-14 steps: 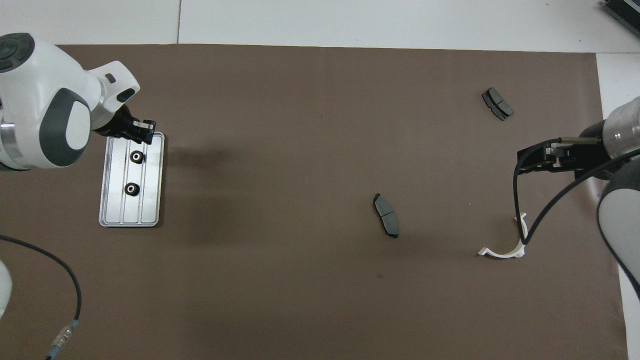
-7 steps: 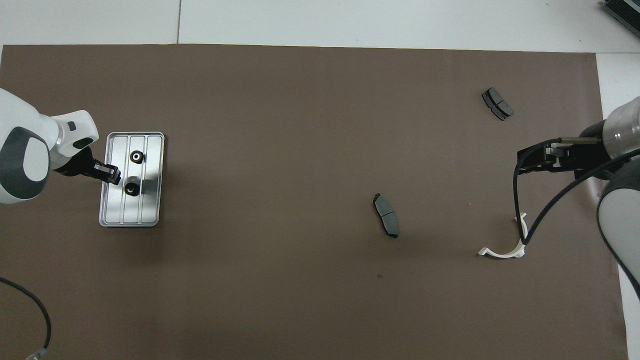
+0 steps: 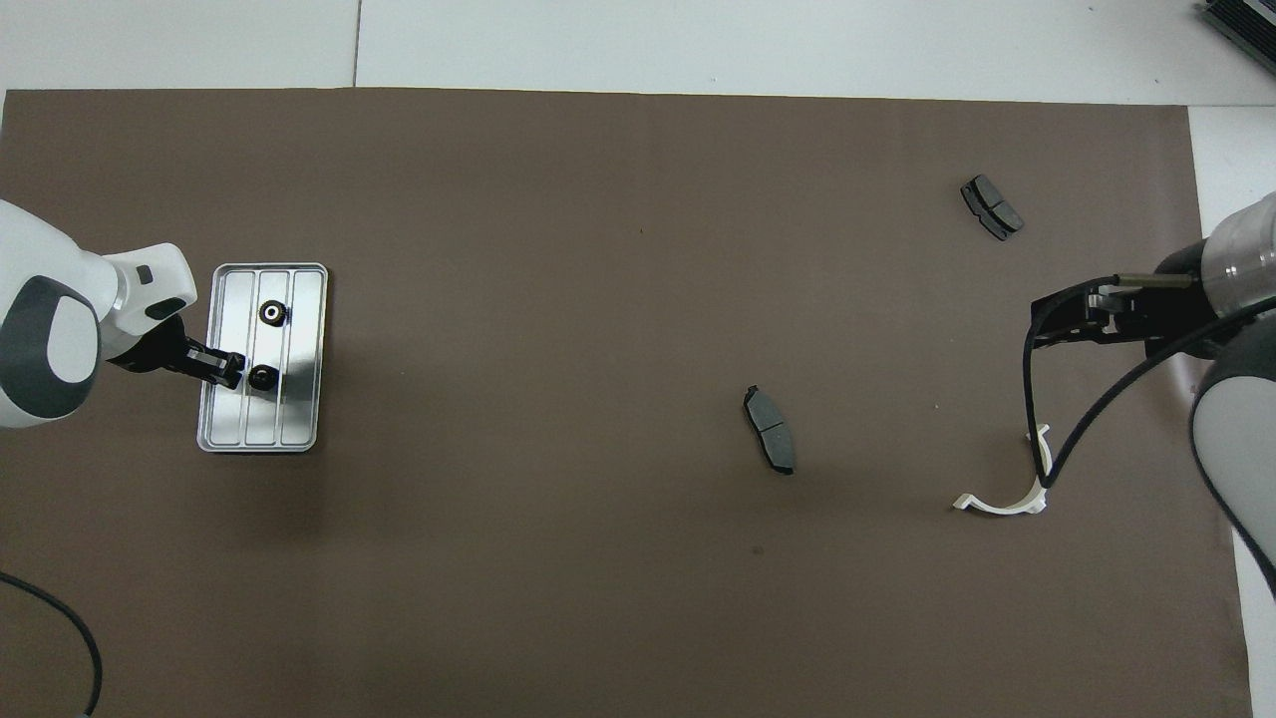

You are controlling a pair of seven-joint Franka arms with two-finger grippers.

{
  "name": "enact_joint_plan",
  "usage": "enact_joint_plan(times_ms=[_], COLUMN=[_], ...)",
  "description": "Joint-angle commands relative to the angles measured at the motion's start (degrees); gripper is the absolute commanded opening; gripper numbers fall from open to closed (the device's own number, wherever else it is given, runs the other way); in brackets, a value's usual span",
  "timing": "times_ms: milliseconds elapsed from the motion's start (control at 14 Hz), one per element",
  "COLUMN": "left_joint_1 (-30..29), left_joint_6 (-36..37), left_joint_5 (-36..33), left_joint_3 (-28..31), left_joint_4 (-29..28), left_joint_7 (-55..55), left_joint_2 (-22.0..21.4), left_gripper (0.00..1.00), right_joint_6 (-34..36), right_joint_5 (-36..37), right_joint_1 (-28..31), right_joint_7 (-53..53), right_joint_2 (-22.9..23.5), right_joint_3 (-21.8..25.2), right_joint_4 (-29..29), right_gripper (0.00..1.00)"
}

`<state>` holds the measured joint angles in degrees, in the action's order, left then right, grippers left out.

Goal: Pick bearing gear from pile to tray

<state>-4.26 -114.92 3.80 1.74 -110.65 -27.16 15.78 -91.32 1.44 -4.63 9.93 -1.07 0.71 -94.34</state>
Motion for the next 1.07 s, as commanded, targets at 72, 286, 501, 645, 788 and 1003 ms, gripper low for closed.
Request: enact_joint_plan(times_ms=[72, 286, 501, 645, 788, 1003], left_joint_1=[-0.8, 2.3, 4.7, 5.1, 5.2, 6.2], left_joint_6=[-1.8, -0.7, 8.1, 19.8, 30.2, 32.7], left_joint_5=[0.6, 0.6, 0.6, 0.0, 0.0, -1.9], left_joint_3=[-0.4, -0.4, -0.5, -0.9, -0.9, -0.8], left_joint_4=[-1.7, 3.4, 13.2, 23.0, 31.1, 33.7], left_joint_7=[-1.2, 5.0, 11.2, 13.0, 14.5, 14.8], left_joint_2=[-1.7, -1.4, -1.4, -1.5, -1.6, -4.9], left_gripper=[0.53, 0.67, 0.76, 0.9, 1.0, 1.0], right_joint_6=[-0.3, -0.3, -0.3, -0.3, -0.3, -0.3], right_joint_5=[-0.9, -0.9, -0.9, -0.9, -0.9, -0.9], right_joint_1=[0.8, 0.8, 0.9, 0.8, 0.9, 0.8], right_joint_7=[-1.3, -1.3, -1.3, -1.3, -1.3, -1.3], right_joint_2=[-1.4, -1.4, -1.4, -1.4, -1.4, -1.4], right_joint_3=[-0.4, -0.4, -0.4, -0.4, -0.4, -0.4], right_joint_4=[-1.4, -1.4, -1.4, -1.4, -1.4, -1.4], right_gripper=[1.0, 1.0, 1.0, 1.0, 1.0, 1.0])
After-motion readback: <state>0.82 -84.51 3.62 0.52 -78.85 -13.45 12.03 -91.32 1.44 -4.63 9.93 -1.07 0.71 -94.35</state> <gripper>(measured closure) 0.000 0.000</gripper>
